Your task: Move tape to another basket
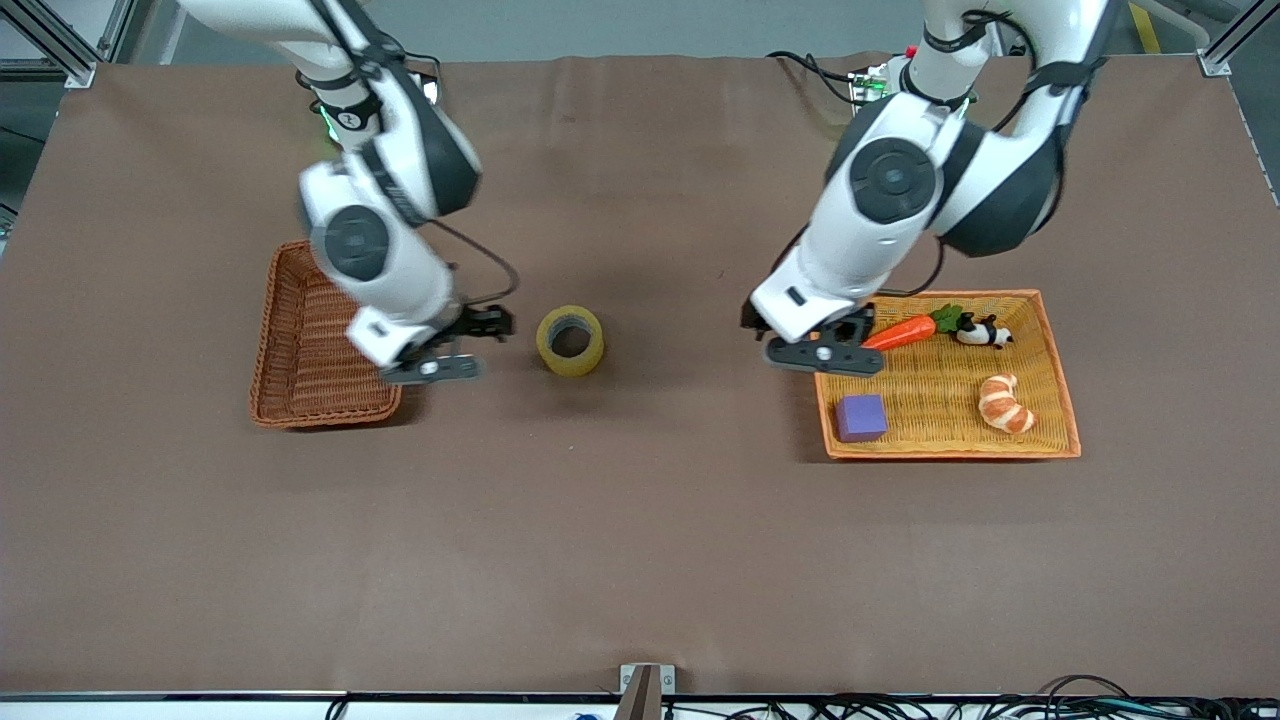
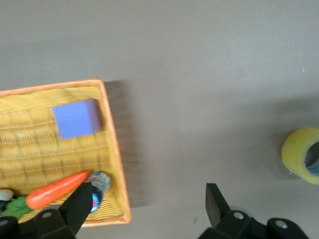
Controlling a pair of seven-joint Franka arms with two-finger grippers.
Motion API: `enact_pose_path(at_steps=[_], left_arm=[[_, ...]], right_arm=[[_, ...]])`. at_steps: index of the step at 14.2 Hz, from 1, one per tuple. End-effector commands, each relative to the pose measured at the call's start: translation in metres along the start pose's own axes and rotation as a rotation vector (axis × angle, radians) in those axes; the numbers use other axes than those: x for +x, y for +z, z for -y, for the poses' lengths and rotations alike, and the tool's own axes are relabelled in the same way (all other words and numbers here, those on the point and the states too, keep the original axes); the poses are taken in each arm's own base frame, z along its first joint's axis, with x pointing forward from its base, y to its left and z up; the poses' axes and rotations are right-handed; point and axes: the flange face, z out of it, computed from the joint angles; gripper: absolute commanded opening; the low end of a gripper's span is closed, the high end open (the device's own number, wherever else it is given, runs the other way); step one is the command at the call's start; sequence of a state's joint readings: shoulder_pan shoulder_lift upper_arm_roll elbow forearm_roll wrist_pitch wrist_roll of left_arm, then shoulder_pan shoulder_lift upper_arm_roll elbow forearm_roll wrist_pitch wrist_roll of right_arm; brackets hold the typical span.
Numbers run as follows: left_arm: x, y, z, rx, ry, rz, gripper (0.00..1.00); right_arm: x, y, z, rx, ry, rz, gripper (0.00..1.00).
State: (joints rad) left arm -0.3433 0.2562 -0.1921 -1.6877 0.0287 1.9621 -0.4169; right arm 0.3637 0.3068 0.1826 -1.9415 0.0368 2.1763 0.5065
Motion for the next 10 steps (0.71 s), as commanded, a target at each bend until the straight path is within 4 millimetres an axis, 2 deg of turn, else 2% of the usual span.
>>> enact_pose_path(at_steps=[1,4,6,10], left_arm=[[0.004,-0.028,0.063,-0.006,-0.088,-0.009,1.00],[0.006,-0.052,0.099,-0.006,-0.137,-0.033,1.00],[0.004,-0.063,0.109,-0.003,-0.143,-0.045,1.00],[-0.005,-0.092,0.156,0.021,-0.189,-0.037,1.00]], right_arm=[[-0.021,0.046,0.034,0.021,0.051,-0.015,1.00],[-0.040,0.092,0.047,0.040,0.055,-0.034,1.00],[-0.049,0.113,0.044,0.041,0.050,-0.038,1.00],[-0.062,0.132,0.047,0.033,0.031,-0.029,1.00]])
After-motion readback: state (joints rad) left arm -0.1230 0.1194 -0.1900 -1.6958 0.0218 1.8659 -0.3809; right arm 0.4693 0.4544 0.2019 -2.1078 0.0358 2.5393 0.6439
